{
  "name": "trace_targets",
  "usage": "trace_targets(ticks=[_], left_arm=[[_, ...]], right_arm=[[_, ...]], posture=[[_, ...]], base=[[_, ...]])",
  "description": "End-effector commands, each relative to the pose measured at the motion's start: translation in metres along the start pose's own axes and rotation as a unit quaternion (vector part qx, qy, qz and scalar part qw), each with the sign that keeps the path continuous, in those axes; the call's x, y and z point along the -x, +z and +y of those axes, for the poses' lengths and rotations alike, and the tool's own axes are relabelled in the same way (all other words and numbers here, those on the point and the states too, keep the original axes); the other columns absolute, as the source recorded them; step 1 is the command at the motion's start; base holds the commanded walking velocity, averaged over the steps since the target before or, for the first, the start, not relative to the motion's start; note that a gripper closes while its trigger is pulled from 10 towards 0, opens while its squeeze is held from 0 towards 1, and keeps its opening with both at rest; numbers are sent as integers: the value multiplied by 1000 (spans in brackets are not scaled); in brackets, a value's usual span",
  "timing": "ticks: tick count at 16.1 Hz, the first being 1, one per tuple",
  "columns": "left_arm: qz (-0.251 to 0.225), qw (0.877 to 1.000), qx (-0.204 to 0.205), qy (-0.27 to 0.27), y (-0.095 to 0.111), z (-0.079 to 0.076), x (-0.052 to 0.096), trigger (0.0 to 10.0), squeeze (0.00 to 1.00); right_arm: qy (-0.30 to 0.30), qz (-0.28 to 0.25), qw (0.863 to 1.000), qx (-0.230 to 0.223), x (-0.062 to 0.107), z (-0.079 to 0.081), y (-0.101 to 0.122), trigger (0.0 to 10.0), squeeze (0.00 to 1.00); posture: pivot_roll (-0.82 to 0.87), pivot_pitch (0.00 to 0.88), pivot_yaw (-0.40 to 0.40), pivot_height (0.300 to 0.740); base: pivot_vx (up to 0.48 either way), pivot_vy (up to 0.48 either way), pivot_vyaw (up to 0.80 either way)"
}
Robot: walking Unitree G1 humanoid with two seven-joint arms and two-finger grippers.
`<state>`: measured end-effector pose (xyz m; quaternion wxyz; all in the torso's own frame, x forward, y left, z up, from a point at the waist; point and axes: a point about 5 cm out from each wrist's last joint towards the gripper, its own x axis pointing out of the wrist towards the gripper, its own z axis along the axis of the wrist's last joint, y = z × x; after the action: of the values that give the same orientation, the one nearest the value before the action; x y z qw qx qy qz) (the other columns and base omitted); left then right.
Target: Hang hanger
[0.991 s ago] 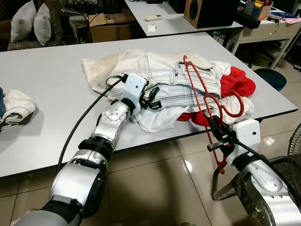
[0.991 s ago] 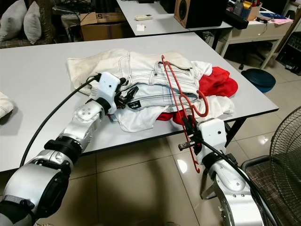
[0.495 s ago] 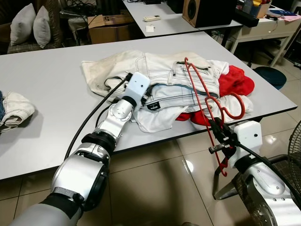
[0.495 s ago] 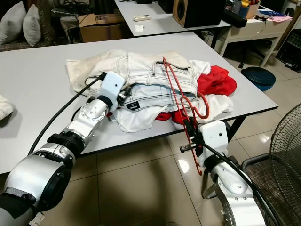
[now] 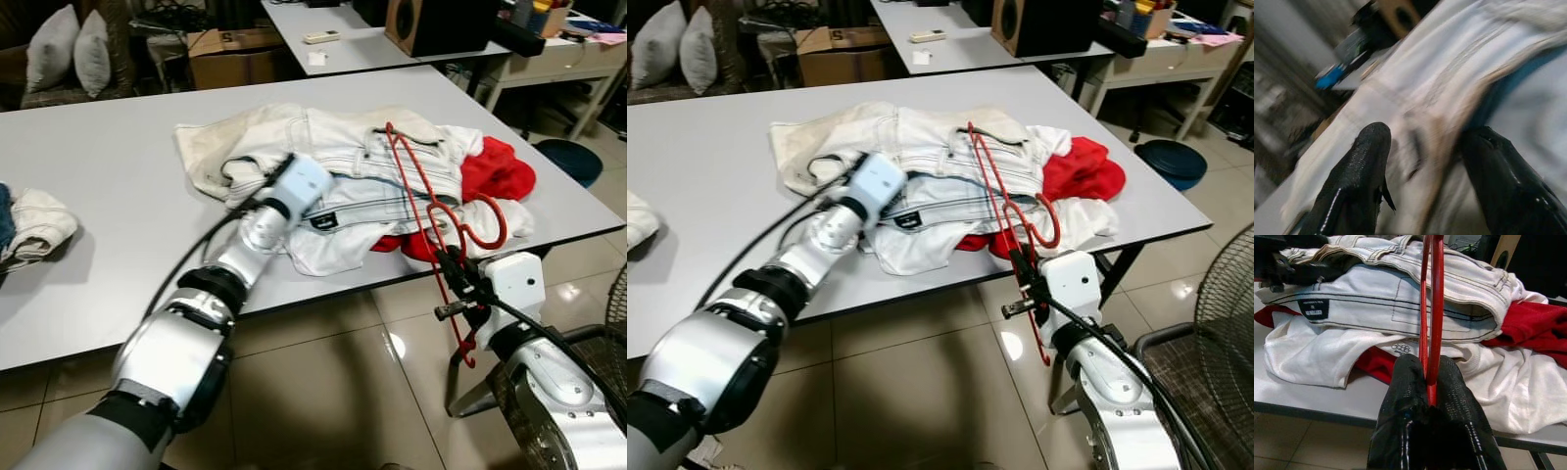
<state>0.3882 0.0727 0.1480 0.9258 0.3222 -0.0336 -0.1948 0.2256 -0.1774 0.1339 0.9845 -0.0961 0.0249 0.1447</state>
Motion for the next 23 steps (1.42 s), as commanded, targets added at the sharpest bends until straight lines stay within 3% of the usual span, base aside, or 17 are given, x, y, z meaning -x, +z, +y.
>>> trace_targets(ticks=[1, 4, 6, 7, 8, 9, 14, 15, 16, 23], left_arm=[[-4, 999, -20, -30, 5, -9, -2, 10000, 0], [15, 999, -28, 10, 6, -2, -5, 10000, 0], [37, 998, -24, 43, 2, 9, -5, 8863, 0], [51, 997, -18, 56, -2, 15, -4, 4588, 0], [57, 996, -15, 63, -3, 18, -4, 4235, 0], [65, 995, -9, 75, -5, 23, -3, 2863, 0], [61, 996, 0, 67, -1, 26, -5, 2902, 0], [65, 996, 1, 64, -3, 24, -4, 1020, 0], [68, 996, 4, 61, -4, 23, -4, 0, 0], [66, 996, 42, 40, -3, 16, -5, 0, 0]], right_arm=[[7, -11, 1000, 8, -1, 1, 8, 10000, 0], [5, -11, 1000, 10, -1, 0, 9, 10000, 0], [7, -11, 1000, 10, -1, 1, 9, 10000, 0], [7, -11, 1000, 10, -2, 2, 9, 10000, 0], [8, -11, 1000, 9, -2, 2, 9, 10000, 0], [8, -11, 1000, 9, -2, 2, 9, 10000, 0], [9, -10, 1000, 10, -4, 2, 9, 10000, 0], [8, -10, 1000, 9, -4, 2, 9, 10000, 0], [8, -10, 1000, 9, -4, 3, 9, 10000, 0], [7, -10, 1000, 9, -5, 2, 9, 10000, 0]], posture=[[-174, 0, 44, 740], [-177, 0, 44, 740], [-176, 0, 44, 740], [-174, 0, 41, 740], [-174, 0, 41, 740], [-172, 0, 38, 740], [-170, 0, 38, 740], [-171, 0, 39, 740], [-172, 0, 40, 740], [-172, 0, 43, 740]], base=[[0, 0, 0], [0, 0, 0], [0, 0, 0], [0, 0, 0], [0, 0, 0], [0, 0, 0], [0, 0, 0], [0, 0, 0], [0, 0, 0], [0, 0, 0]])
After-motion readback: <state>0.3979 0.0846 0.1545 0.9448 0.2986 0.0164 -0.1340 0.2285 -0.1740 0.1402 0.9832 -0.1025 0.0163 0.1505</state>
